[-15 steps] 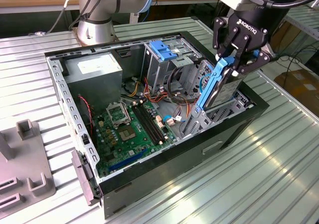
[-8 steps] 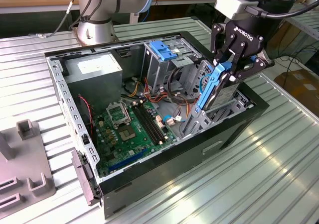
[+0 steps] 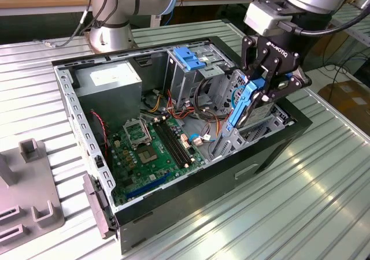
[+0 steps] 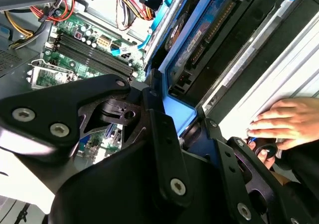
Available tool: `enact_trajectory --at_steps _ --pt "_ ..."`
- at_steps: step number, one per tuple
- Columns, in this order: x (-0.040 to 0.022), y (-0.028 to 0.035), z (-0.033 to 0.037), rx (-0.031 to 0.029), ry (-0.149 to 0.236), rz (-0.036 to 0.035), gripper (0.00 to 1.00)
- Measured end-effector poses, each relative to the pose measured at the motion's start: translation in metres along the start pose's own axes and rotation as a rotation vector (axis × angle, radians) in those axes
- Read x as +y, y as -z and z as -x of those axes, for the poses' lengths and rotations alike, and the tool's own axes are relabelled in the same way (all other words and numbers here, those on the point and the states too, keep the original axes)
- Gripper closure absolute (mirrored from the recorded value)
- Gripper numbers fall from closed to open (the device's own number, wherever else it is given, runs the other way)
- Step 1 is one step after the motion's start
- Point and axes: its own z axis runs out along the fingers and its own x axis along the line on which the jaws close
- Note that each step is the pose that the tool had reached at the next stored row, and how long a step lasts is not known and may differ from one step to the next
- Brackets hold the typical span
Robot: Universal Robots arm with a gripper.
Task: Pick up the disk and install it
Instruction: 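Insert the disk into the insertion slot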
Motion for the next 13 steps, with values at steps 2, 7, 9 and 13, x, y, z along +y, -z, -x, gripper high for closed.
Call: enact_trajectory --at_steps 2,7,9,13 --pt "-0.0001 -0.0042 0.0000 -0.0002 0.000 0.0000 0.63" --pt "-0.0003 -0.0177 0.0002 -0.0002 0.000 0.0000 0.63" --pt "-0.0003 -0.0213 0.0002 -0.0001 0.000 0.0000 0.63" --pt "-0.0004 -0.0247 0.0003 -0.0001 0.000 0.0000 0.50"
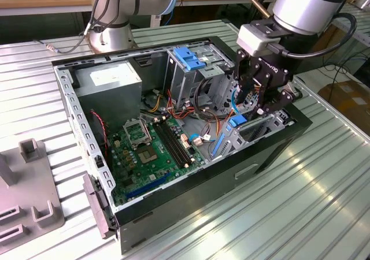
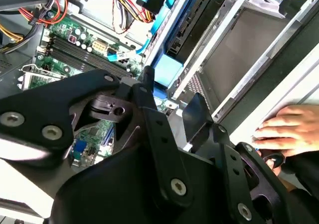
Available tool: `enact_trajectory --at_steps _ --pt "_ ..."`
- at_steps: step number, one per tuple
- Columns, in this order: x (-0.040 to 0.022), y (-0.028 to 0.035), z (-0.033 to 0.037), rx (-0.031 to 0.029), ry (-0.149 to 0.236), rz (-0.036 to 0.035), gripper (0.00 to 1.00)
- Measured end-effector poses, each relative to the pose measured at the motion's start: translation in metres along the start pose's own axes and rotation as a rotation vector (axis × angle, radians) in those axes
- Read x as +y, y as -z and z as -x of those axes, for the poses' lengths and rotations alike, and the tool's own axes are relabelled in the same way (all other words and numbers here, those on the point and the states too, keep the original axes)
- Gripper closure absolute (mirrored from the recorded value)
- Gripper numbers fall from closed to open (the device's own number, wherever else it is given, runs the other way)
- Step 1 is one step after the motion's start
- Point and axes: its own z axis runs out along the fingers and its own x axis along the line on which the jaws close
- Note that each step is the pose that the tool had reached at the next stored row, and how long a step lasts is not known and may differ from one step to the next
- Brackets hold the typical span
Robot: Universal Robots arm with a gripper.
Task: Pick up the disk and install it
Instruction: 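Insert the disk into the insertion slot, then insert the first disk wire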
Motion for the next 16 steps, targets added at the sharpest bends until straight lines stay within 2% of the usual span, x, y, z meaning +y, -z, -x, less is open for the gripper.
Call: enact_trajectory --at_steps 1,3,4,5,6,8,16 --pt "0.0000 0.0000 0.0000 0.0001 0.000 0.0000 0.50" --pt "0.0000 -0.0001 0.0000 0.0000 0.000 0.0000 0.64" --pt "0.0000 -0.0001 0.0000 0.0000 0.000 0.0000 0.64" --pt "0.0000 -0.0001 0.0000 0.0000 0.000 0.0000 0.76" --pt "0.0000 -0.0001 0.0000 0.0000 0.000 0.0000 0.76" --pt "0.0000 -0.0002 0.0000 0.0000 0.000 0.0000 0.88" --pt "0.0000 -0.0004 0.0000 0.0000 0.000 0.0000 0.90"
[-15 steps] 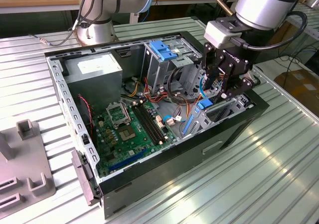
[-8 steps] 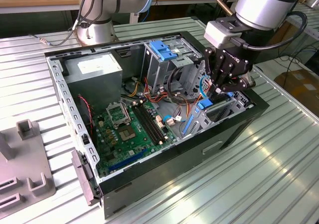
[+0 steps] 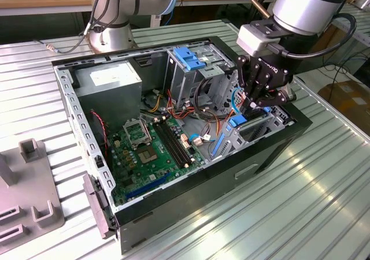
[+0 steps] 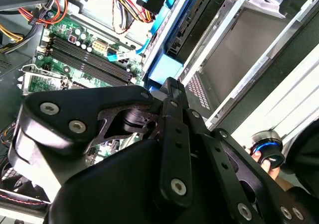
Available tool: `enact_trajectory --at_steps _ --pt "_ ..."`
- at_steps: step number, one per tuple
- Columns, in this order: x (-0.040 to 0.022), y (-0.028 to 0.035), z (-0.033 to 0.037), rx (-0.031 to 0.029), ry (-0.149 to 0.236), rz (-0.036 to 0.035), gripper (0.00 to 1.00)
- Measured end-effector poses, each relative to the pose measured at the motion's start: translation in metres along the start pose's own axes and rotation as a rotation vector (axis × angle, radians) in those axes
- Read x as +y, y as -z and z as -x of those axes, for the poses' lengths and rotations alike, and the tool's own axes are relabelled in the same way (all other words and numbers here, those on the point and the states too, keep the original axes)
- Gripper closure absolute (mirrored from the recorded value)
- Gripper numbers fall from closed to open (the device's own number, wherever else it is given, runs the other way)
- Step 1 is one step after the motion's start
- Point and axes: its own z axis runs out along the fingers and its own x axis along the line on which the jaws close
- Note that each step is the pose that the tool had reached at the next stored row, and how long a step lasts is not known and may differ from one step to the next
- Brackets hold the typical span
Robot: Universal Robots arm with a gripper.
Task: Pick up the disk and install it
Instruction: 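Insert the first disk wire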
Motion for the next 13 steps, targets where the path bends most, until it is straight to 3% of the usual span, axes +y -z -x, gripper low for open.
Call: enact_trajectory --at_steps 10,13 --pt "-0.0025 -0.0002 0.0001 -0.0001 0.000 0.0000 0.90" --pt "-0.0121 -0.0001 0.0004 0.0002 0.000 0.0000 0.90"
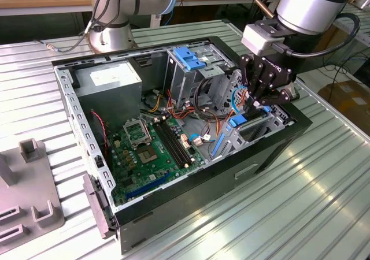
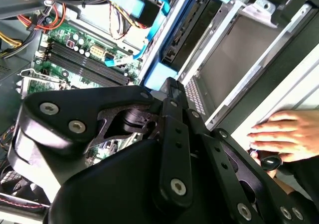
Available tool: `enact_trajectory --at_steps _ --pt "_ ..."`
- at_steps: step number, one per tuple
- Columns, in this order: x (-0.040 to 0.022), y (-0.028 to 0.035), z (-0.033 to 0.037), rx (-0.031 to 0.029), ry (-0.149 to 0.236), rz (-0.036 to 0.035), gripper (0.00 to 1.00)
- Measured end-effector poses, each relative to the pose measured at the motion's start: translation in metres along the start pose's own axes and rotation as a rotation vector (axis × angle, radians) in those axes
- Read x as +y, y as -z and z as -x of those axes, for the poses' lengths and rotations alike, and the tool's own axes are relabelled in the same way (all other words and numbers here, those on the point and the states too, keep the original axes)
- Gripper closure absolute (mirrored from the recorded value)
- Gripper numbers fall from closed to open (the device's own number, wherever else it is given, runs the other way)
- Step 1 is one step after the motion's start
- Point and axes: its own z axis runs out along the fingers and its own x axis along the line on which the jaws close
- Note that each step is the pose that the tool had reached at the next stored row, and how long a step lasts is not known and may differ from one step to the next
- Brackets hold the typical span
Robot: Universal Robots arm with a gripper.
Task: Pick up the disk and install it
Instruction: 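Insert the first disk wire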
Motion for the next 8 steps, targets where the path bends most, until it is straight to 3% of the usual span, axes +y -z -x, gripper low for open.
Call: enact_trajectory --at_steps 8 --pt "-0.0138 0.0001 0.0005 0.0004 0.001 0.0000 0.90"
